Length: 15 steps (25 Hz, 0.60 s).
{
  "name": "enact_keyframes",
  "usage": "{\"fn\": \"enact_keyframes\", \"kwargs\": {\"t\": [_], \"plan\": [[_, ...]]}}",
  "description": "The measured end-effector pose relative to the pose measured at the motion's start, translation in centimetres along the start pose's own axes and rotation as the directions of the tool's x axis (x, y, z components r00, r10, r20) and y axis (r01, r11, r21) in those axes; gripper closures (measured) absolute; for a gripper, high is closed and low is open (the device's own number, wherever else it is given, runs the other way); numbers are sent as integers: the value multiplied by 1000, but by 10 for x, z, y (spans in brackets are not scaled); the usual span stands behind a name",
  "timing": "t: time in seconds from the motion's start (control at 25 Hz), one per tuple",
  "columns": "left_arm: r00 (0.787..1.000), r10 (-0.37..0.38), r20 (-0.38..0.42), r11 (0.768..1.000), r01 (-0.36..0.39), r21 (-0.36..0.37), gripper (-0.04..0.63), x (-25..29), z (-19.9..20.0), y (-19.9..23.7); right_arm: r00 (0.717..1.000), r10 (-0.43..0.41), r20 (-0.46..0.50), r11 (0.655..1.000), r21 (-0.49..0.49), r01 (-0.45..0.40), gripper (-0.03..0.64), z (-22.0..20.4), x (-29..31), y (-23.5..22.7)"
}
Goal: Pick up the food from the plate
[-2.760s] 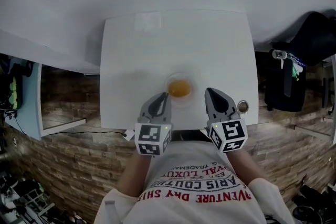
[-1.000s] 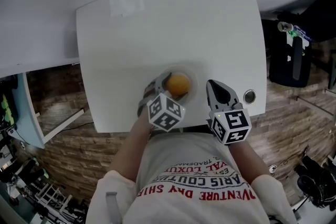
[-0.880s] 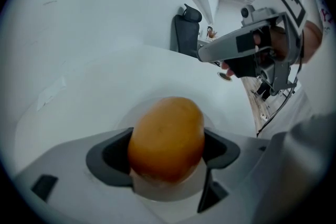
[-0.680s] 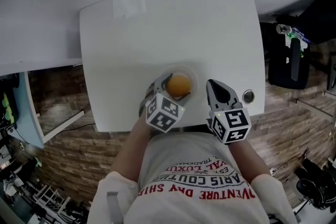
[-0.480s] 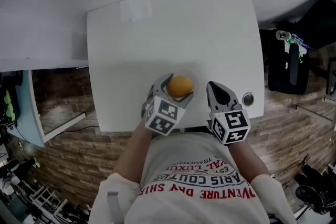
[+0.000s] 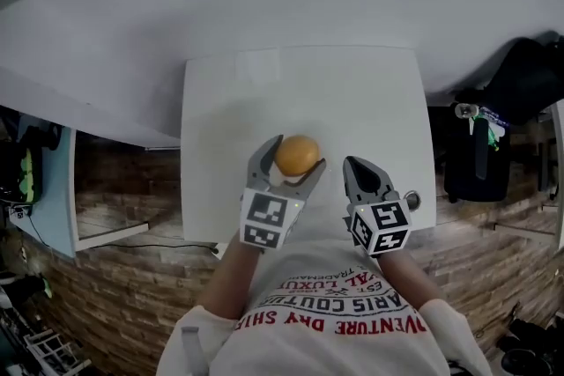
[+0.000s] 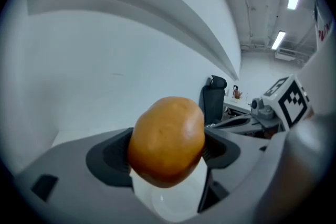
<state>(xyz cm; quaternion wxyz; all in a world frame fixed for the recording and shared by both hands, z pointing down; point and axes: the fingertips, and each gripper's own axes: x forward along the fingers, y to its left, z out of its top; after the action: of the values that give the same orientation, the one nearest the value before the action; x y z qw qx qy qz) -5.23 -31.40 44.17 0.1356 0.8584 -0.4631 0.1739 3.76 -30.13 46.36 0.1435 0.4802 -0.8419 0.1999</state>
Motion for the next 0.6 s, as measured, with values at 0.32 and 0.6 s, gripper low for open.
{"fn": "enact_keyframes", "kwargs": {"t": [0.32, 0.6], "plan": [[949, 188, 252, 982, -190, -16, 213, -47, 75, 38, 981, 31, 193, 995, -95, -13, 606, 74, -9, 20], [894, 282, 348, 959, -275, -69, 213, -75, 92, 55, 962, 39, 269, 989, -150, 2, 606, 97, -13, 31]]}}
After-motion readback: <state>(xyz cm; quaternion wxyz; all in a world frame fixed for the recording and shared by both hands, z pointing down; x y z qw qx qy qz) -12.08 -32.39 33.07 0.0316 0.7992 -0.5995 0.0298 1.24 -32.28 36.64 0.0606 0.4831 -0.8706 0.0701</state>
